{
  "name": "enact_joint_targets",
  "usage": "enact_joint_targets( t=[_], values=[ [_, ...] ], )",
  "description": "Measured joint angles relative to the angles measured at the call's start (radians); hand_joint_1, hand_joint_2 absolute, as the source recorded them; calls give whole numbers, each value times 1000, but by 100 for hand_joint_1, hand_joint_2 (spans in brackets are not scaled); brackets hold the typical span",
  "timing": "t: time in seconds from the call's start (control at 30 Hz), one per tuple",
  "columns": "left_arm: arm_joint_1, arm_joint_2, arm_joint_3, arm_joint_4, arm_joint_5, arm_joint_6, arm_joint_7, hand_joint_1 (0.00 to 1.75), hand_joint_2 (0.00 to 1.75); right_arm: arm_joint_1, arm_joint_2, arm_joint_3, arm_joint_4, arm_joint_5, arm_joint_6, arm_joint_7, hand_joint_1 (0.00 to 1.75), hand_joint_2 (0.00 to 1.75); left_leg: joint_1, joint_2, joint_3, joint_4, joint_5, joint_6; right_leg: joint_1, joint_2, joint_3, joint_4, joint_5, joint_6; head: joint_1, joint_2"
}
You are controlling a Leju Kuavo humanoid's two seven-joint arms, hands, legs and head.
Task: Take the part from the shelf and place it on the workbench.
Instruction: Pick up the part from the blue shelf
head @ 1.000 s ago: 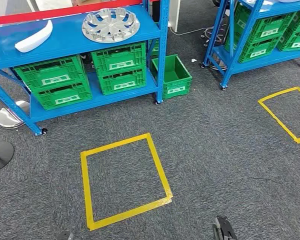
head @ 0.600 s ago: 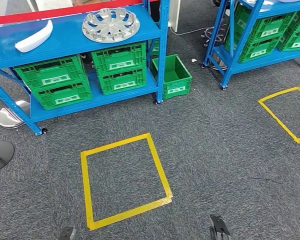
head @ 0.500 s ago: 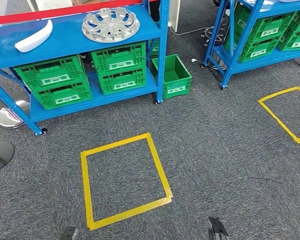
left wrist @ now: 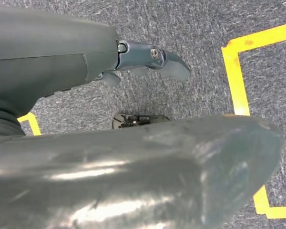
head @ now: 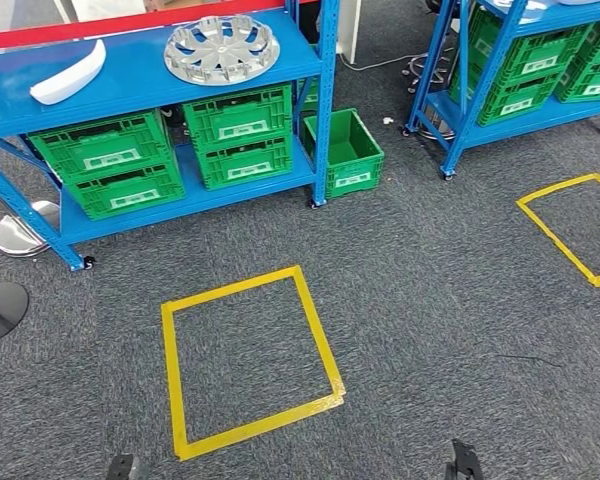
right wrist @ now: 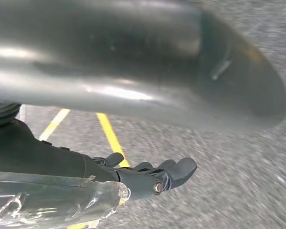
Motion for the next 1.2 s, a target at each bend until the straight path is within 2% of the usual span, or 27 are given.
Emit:
enact_joint_targets(
  t=[0.23,0.33,0.47,0.57,0.6,0.63,0.67,0.73,0.77,0.8,0.83,0.9,0.93,0.97,1.0,1.03,1.1,1.13,1.2],
  values=[
    [-1,-8,17,0,-20,12,-8,0,0,-2,-17,-49,0,-5,1,-175,0,0,0,0,0,0,0,0,0,0,0,0,0,0,0,0],
    [0,-9,17,1,-35,-5,3,0,0,-2,-29,-56,-1,21,2,-286,0,0,0,0,-1,0,0,0,-1,0,0,0,0,0,0,0],
    [0,-9,17,2,-60,-9,23,0,0,-12,-61,-55,-7,78,0,-444,0,0,-6,0,-3,6,-4,11,-7,0,1,-3,3,8,0,0],
    [0,-9,17,2,-71,-10,27,0,0,-29,-85,-55,-18,104,0,-475,0,0,-6,1,1,-2,2,20,-10,0,1,-6,4,16,-1,0],
    [-1,-9,17,2,-73,-11,28,0,0,-33,-91,-55,-21,108,0,-476,0,0,-4,2,4,-8,6,25,-9,-5,-3,4,-4,19,1,0],
    [-1,-9,16,2,-73,-11,29,0,0,-36,-95,-55,-23,110,0,-476,0,0,0,3,7,-14,10,28,-8,-12,-15,32,-23,21,3,0],
    [-1,-9,16,2,-73,-12,30,0,0,-38,-99,-55,-25,112,-1,-477,0,0,2,4,9,-18,13,31,-8,-21,-39,86,-54,24,6,0],
    [1,-9,16,2,-73,-12,31,0,0,-41,-103,-54,-27,113,-2,-478,0,0,3,6,10,-18,12,32,-9,-32,-104,230,-123,30,11,0],
    [1,-10,16,2,-73,-12,31,0,0,-41,-104,-54,-28,113,-3,-479,0,0,4,6,11,-18,10,30,-10,-35,-128,283,-140,34,12,0],
    [2,-10,16,2,-73,-12,31,0,0,-41,-106,-54,-29,116,-5,-483,0,0,5,6,13,-17,8,28,-12,-36,-133,296,-136,37,12,0],
    [2,-10,16,3,-74,-13,32,0,0,-41,-108,-54,-31,122,-9,-490,0,0,8,6,16,-16,4,23,-15,-37,-117,268,-114,40,12,0],
    [2,-9,16,3,-78,-17,32,0,0,-47,-115,-53,-46,147,-23,-515,0,0,13,6,25,-12,-6,9,-23,-42,-40,130,-52,52,14,0],
    [1,-7,16,3,-82,-19,33,0,0,-55,-119,-52,-59,165,-31,-526,0,0,13,6,28,-9,-11,0,-26,-41,-5,68,-34,53,17,0],
    [1,-5,16,3,-87,-21,33,0,0,-64,-124,-51,-75,185,-36,-531,0,0,11,7,29,-7,-15,-7,-28,-39,17,29,-27,48,17,0],
    [0,-2,15,3,-92,-22,34,0,0,-72,-129,-50,-97,209,-38,-529,0,0,8,8,30,-8,-16,-13,-27,-36,25,15,-31,39,16,0],
    [-1,-1,15,3,-98,-23,36,0,0,-77,-134,-48,-125,238,-36,-520,0,0,9,8,30,-9,-16,-17,-26,-32,24,14,-32,25,13,0],
    [-2,-1,15,3,-111,-26,43,0,0,-81,-144,-44,-200,313,-22,-486,0,0,12,7,29,-5,-21,-24,-24,-31,24,15,-35,8,5,0],
    [-2,0,14,3,-119,-28,48,0,0,-85,-149,-40,-246,354,-8,-465,0,0,13,7,17,20,-37,-27,-23,-31,26,14,-37,1,3,0],
    [-3,0,14,3,-131,-33,56,0,0,-91,-159,-29,-327,420,22,-430,0,0,13,5,-28,107,-82,-29,-22,-31,29,12,-39,-8,-2,0]
  ],
)
